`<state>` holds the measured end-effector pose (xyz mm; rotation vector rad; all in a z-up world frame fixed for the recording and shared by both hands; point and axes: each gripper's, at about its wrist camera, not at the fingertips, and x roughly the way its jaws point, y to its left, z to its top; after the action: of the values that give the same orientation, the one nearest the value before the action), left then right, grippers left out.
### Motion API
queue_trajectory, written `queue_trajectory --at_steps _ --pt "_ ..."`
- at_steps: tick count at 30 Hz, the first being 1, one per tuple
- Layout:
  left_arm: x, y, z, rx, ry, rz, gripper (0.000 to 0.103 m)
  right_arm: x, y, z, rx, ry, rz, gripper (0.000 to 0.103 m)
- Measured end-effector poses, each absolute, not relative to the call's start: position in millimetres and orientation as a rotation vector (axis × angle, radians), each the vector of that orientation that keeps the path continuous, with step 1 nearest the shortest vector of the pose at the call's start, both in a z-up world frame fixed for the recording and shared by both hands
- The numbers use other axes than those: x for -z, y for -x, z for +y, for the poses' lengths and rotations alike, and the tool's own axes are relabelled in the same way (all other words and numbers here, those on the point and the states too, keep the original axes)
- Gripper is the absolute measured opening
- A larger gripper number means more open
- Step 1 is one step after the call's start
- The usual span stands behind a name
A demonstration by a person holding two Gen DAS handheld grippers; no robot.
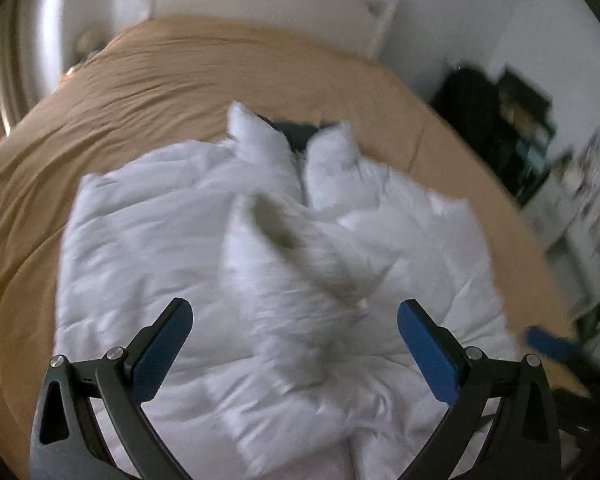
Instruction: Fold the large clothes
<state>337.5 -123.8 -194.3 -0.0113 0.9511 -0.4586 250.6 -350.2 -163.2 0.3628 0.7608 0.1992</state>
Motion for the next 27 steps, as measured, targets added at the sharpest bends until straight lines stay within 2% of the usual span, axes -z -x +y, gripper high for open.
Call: queue_trajectory --at_steps 2,3,4,5,6,8,11,14,19,21,23,27 --pt "212.2 -344.1 -151.0 0.447 -0.057 0.987 0.102 171.4 -239.8 -365.3 -0.154 -0.376 0.765 0.101" --pt "224.1 -351.4 -158.1 0.416 -0.070 1.010 0.093 177.4 -238.9 -370.4 -0.131 -0.380 0.774 0.101" --pt "231.7 -351.9 -155.4 0.409 -0.047 1.032 0.077 176.9 -238.8 -370.6 -0.113 -0.379 0.782 0.101" --pt "238.7 -358.4 -150.7 0.407 -0.010 1.067 0.035 176.4 -242.5 -371.8 -0.087 -0.368 0.794 0.100" --pt "246.1 -367.0 -136.0 0.393 0.058 1.120 0.027 178.5 -243.9 -368.6 -0.066 -0.347 0.801 0.100" --pt "254.0 -376.8 -100.9 0.405 0.248 1.169 0.020 178.9 -246.5 -362.5 -0.020 -0.286 0.795 0.096" --pt "265.5 -383.4 -49.9 0.411 0.465 1.225 0.019 166.0 -247.5 -347.5 -0.024 -0.217 0.775 0.083" --pt "271.7 -384.4 -28.6 0.416 0.508 1.226 0.019 169.7 -269.5 -322.7 0.022 -0.145 0.784 0.079" --pt "274.3 -385.1 -30.0 0.435 0.504 1.227 0.023 227.7 -311.2 -301.9 0.042 -0.173 0.938 0.079" --pt "277.7 -386.8 -27.3 0.456 0.503 1.240 0.024 256.0 -320.3 -292.9 0.088 -0.089 0.978 0.080" --pt "274.5 -388.8 -21.6 0.474 0.492 1.264 0.025 259.1 -321.7 -287.7 0.106 -0.038 0.967 0.082" --pt "246.7 -365.5 5.0 0.422 0.345 1.240 0.035 261.8 -325.0 -294.5 0.110 -0.046 0.978 0.085"
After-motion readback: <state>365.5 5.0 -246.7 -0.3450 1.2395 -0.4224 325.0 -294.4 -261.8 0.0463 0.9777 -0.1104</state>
